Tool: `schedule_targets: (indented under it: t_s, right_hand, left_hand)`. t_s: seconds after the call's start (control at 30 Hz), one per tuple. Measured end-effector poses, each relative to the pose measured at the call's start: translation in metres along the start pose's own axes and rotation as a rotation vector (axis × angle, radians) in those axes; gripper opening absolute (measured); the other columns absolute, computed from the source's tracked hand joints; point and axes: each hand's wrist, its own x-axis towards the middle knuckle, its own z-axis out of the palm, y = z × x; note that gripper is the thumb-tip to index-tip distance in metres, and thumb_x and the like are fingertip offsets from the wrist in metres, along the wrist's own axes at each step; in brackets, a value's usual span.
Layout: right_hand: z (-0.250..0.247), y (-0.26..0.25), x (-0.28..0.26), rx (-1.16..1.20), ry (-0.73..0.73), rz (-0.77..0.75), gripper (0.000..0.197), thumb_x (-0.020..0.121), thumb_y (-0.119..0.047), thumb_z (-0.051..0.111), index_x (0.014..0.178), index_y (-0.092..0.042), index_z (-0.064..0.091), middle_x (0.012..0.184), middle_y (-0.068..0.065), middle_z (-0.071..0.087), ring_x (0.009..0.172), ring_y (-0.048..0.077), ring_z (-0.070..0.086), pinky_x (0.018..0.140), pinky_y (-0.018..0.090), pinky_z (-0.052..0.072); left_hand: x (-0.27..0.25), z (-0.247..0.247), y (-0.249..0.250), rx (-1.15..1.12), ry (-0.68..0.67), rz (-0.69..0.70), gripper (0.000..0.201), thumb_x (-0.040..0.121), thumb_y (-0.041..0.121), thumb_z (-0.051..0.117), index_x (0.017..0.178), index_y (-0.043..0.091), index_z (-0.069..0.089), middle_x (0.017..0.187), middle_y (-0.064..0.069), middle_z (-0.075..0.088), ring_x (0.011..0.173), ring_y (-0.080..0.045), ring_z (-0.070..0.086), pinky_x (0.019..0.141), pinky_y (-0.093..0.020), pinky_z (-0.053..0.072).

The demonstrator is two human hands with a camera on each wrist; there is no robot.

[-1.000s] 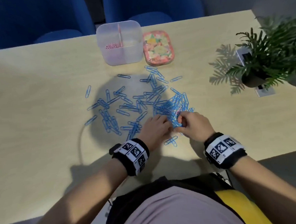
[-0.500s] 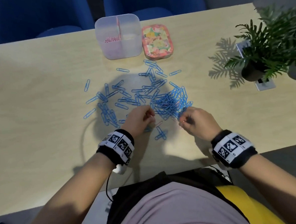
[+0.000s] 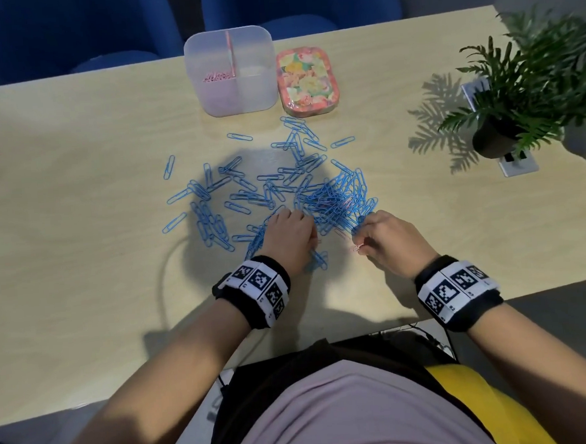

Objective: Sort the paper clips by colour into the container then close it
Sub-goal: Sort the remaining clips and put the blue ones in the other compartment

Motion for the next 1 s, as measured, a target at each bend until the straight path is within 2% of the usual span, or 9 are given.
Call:
schedule_targets:
  t_s: [0.1, 0.3, 0.37, 0.43, 0.5, 0.6, 0.77, 0.87, 1.0]
  right_hand:
    - [0.002, 0.0, 0.0, 0.015, 0.026, -0.037, 0.006, 0.084, -0.016, 0.061, 0.087, -0.011, 0.063, 0.096, 0.007, 0.059, 0.102, 0.027, 0.052, 0.074, 0.04, 0.048]
    - [0.016, -0.006, -0.002, -0.208, 0.098, -0.112, 0.011, 0.077, -0.008, 0.067, 0.08, -0.006, 0.057, 0.081, 0.012, 0.061, 0.081, 0.031, 0.061, 0.053, 0.034, 0.051]
    - [0.021, -0.005, 0.001, -0.283, 0.153, -0.143, 0.017, 0.07, -0.006, 0.073, 0.076, -0.009, 0.057, 0.074, 0.009, 0.06, 0.073, 0.028, 0.062, 0.048, 0.03, 0.049]
    - [0.018, 0.001, 0.003, -0.088, 0.209, -0.126, 0.005, 0.082, -0.012, 0.06, 0.082, -0.007, 0.057, 0.08, 0.011, 0.06, 0.079, 0.029, 0.058, 0.06, 0.033, 0.047]
    - [0.012, 0.011, 0.004, 0.251, 0.248, -0.015, 0.014, 0.089, -0.016, 0.047, 0.086, -0.008, 0.057, 0.079, 0.008, 0.06, 0.075, 0.023, 0.054, 0.067, 0.029, 0.04]
    - [-0.002, 0.015, 0.007, 0.74, 0.344, 0.234, 0.016, 0.093, -0.005, 0.045, 0.096, -0.007, 0.061, 0.072, 0.002, 0.056, 0.051, 0.0, 0.049, 0.055, 0.014, 0.04]
    - [-0.026, 0.019, 0.016, 1.412, 0.249, 0.577, 0.03, 0.088, -0.001, 0.028, 0.075, -0.006, 0.055, 0.059, 0.009, 0.04, 0.047, 0.019, 0.04, 0.041, 0.02, 0.038]
    - [-0.035, 0.019, 0.02, 1.541, 0.091, 0.61, 0.033, 0.087, -0.016, 0.026, 0.062, -0.007, 0.046, 0.056, 0.006, 0.038, 0.044, 0.017, 0.039, 0.046, 0.022, 0.035]
    - [-0.026, 0.01, 0.025, 1.4, 0.135, 0.592, 0.043, 0.095, -0.022, 0.043, 0.054, -0.011, 0.039, 0.049, 0.004, 0.033, 0.035, 0.012, 0.025, 0.036, 0.013, 0.018]
  left_hand:
    - [0.008, -0.007, 0.006, -0.064, -0.004, 0.072, 0.017, 0.091, 0.016, 0.045, 0.102, 0.01, 0.056, 0.107, -0.009, 0.059, 0.104, -0.028, 0.051, 0.087, -0.035, 0.036]
    - [0.023, -0.018, 0.022, -0.649, -0.156, -0.051, 0.02, 0.092, 0.006, 0.043, 0.111, 0.009, 0.051, 0.08, -0.006, 0.059, 0.069, -0.016, 0.054, 0.068, -0.028, 0.042]
    - [0.028, -0.021, 0.026, -0.866, -0.245, -0.164, 0.016, 0.092, 0.004, 0.04, 0.093, 0.014, 0.052, 0.069, 0.0, 0.052, 0.053, -0.002, 0.054, 0.055, -0.016, 0.041]
    - [0.033, -0.021, 0.027, -0.931, -0.254, -0.216, 0.019, 0.093, 0.011, 0.043, 0.076, 0.017, 0.048, 0.066, 0.002, 0.049, 0.054, -0.004, 0.05, 0.055, -0.018, 0.039]
    - [0.032, -0.02, 0.026, -0.775, -0.213, -0.14, 0.013, 0.091, 0.019, 0.051, 0.078, 0.016, 0.05, 0.066, 0.006, 0.046, 0.059, -0.007, 0.044, 0.06, -0.024, 0.035]
    - [0.027, -0.015, 0.021, -0.386, -0.154, 0.031, 0.008, 0.087, 0.025, 0.057, 0.087, 0.017, 0.058, 0.073, 0.009, 0.049, 0.071, -0.013, 0.051, 0.066, -0.027, 0.037]
    - [0.026, -0.008, 0.019, -0.138, -0.164, 0.196, 0.018, 0.09, 0.029, 0.055, 0.102, 0.017, 0.06, 0.109, -0.003, 0.057, 0.103, -0.021, 0.056, 0.08, -0.033, 0.045]
    - [0.026, -0.006, 0.022, -0.071, -0.146, 0.219, 0.021, 0.092, 0.029, 0.051, 0.104, 0.014, 0.059, 0.112, -0.005, 0.056, 0.105, -0.024, 0.056, 0.084, -0.039, 0.047]
    - [0.025, -0.003, 0.022, -0.057, -0.106, 0.234, 0.022, 0.094, 0.028, 0.048, 0.106, 0.013, 0.058, 0.112, -0.006, 0.056, 0.104, -0.025, 0.057, 0.083, -0.04, 0.049]
